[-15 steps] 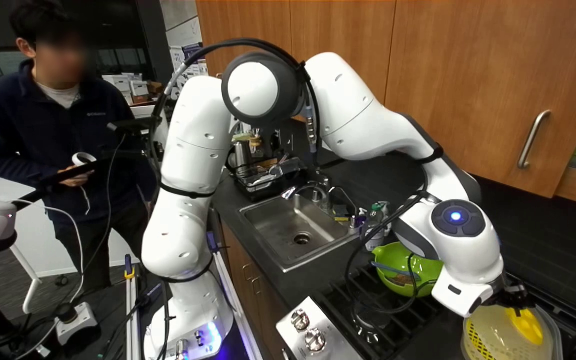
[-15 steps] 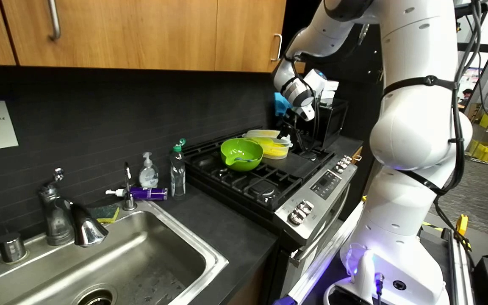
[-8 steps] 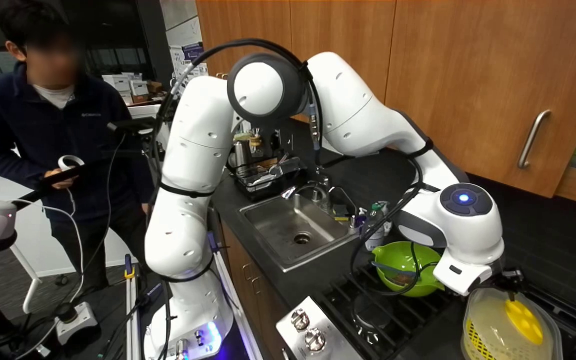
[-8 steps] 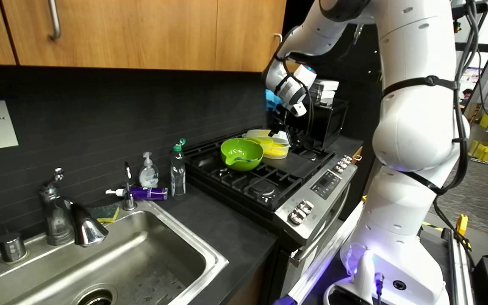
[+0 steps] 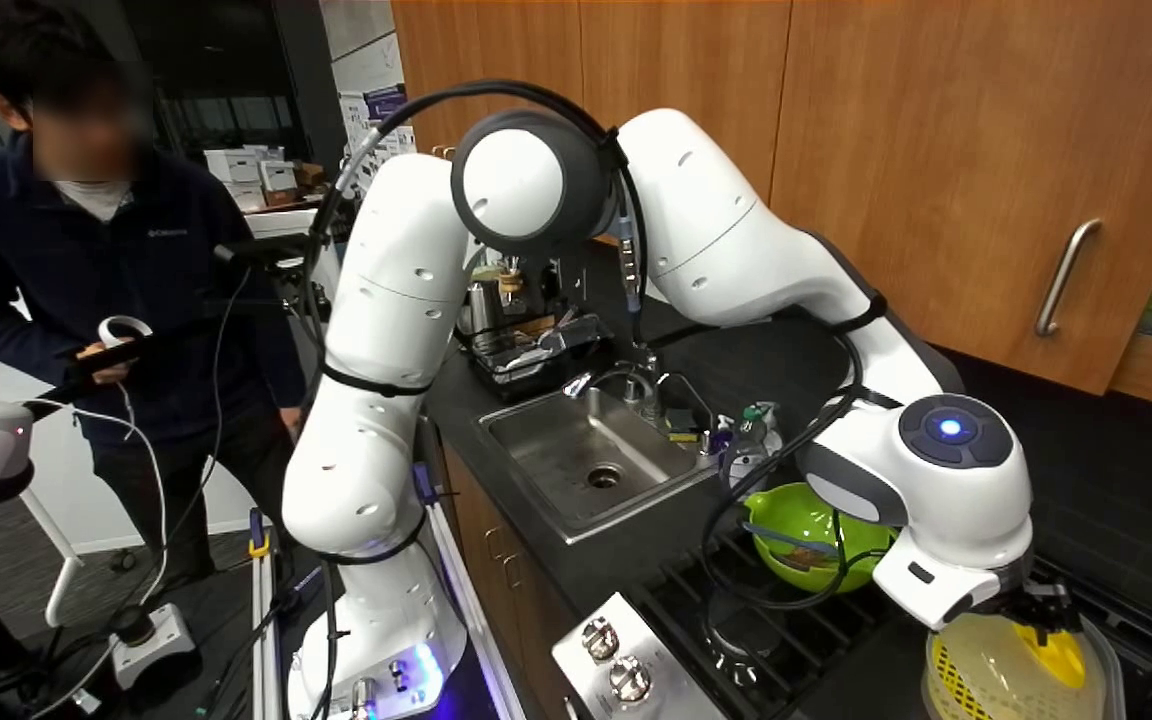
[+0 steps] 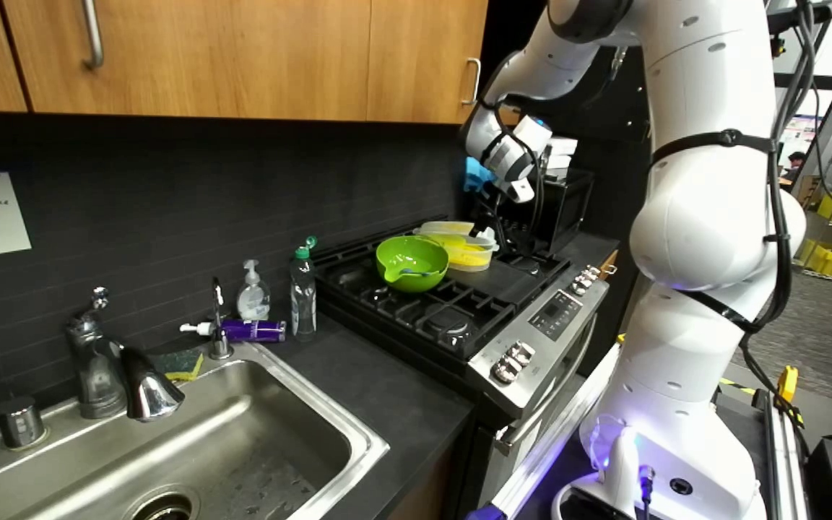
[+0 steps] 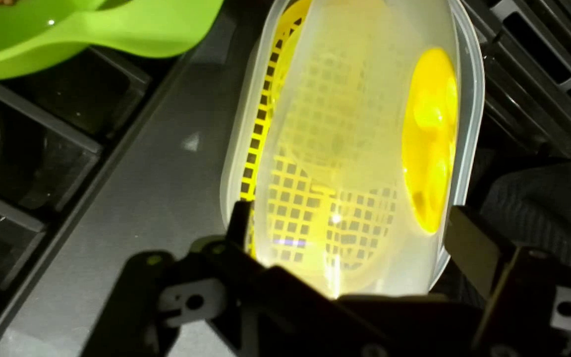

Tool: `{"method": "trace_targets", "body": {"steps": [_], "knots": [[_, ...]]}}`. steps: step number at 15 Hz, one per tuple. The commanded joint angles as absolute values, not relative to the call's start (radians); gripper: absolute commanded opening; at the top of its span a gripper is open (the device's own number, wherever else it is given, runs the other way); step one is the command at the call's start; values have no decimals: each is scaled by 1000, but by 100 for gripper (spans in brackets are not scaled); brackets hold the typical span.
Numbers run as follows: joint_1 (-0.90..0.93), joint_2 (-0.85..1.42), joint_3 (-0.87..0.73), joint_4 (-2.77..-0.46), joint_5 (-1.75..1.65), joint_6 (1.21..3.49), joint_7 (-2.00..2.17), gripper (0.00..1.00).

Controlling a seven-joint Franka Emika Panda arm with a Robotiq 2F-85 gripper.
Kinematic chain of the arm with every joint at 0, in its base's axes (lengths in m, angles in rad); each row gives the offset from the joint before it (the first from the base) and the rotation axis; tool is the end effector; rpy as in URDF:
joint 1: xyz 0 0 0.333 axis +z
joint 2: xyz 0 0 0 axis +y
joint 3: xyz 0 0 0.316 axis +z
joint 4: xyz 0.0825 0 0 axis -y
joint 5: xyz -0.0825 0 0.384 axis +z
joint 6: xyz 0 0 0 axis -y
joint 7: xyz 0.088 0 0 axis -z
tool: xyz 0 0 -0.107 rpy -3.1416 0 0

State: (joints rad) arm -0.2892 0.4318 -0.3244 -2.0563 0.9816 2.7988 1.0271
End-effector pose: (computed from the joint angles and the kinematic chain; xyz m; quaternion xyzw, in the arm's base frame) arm 0.4794 -0.3768 0.2611 -0.3218 0.9152 -0.1308 0.2043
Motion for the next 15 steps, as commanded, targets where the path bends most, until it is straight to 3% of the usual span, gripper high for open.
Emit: {"method": "trace_targets", "body": {"steps": [1,15], "knots": [[-308,439,-319,-2043,980,2781,1047,100],[-324,497,-303,-2005,997,2786,1044,100]]}}
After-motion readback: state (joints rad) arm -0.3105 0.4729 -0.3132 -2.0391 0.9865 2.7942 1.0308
